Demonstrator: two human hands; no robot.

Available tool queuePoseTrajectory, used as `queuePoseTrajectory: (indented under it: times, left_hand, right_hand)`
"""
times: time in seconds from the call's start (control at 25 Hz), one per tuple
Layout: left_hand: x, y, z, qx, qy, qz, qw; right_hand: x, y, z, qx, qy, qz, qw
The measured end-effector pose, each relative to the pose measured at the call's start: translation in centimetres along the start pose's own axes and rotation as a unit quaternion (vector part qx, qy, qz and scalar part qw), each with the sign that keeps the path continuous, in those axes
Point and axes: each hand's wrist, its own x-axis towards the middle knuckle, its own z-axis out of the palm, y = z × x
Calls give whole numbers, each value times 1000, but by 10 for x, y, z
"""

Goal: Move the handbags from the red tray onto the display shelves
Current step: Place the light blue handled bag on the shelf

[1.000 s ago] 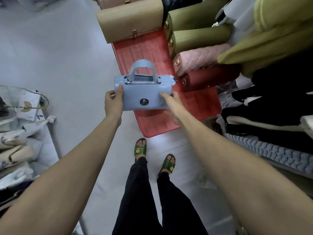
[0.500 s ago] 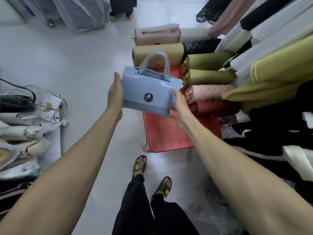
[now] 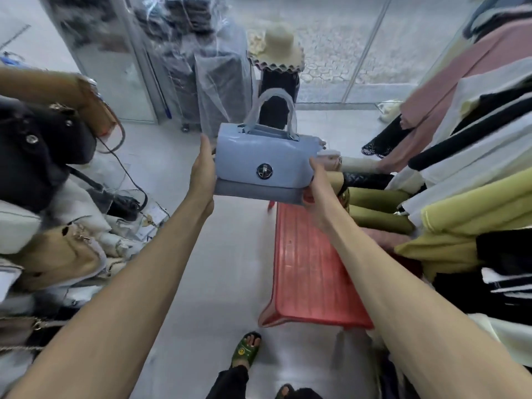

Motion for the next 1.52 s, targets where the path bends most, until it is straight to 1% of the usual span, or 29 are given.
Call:
queuePoseTrajectory:
  times: [0.12, 0.28, 0.44, 0.52, 0.64, 0.72, 0.84, 1.12, 1.36, 1.44, 1.52]
  left_hand:
    - [-29, 32, -26, -25, 45, 31, 998]
    - [-85, 62, -64, -57, 99, 87, 990]
    - [-158, 76, -112, -65, 186, 127, 972]
    - [-195, 75, -140, -60, 234, 146, 959]
    - [-251, 76, -177, -58, 290, 168, 940]
    - [-290, 75, -200, -65, 327, 170, 927]
    - [-347, 74, -229, -84, 386, 194, 898]
    - [-476, 58, -309, -108, 483, 240, 835]
    - [-616, 26, -382, -106, 566, 250, 778]
    - [-668, 13, -403, -108, 584, 255, 763]
    - [-719, 2, -423, -112, 600, 259, 749]
  right_hand:
    - [-20, -28, 22, -7, -47, -49, 998]
    - [-63, -51, 48, -15, -100, -83, 991]
    - [-117, -52, 73, -30, -193, -143, 970]
    - [-153, -45, 87, -41, -252, -158, 954]
    - [-194, -36, 113, -51, -310, -176, 933]
    - [-228, -33, 132, -60, -358, -187, 913]
    - [-279, -24, 159, -69, -417, -201, 884]
    - [-406, 12, 209, -82, -544, -214, 807]
    - [-539, 67, 249, -75, -627, -192, 751]
    - [-594, 91, 255, -76, -658, -185, 726]
    - [-645, 116, 262, -78, -676, -180, 710]
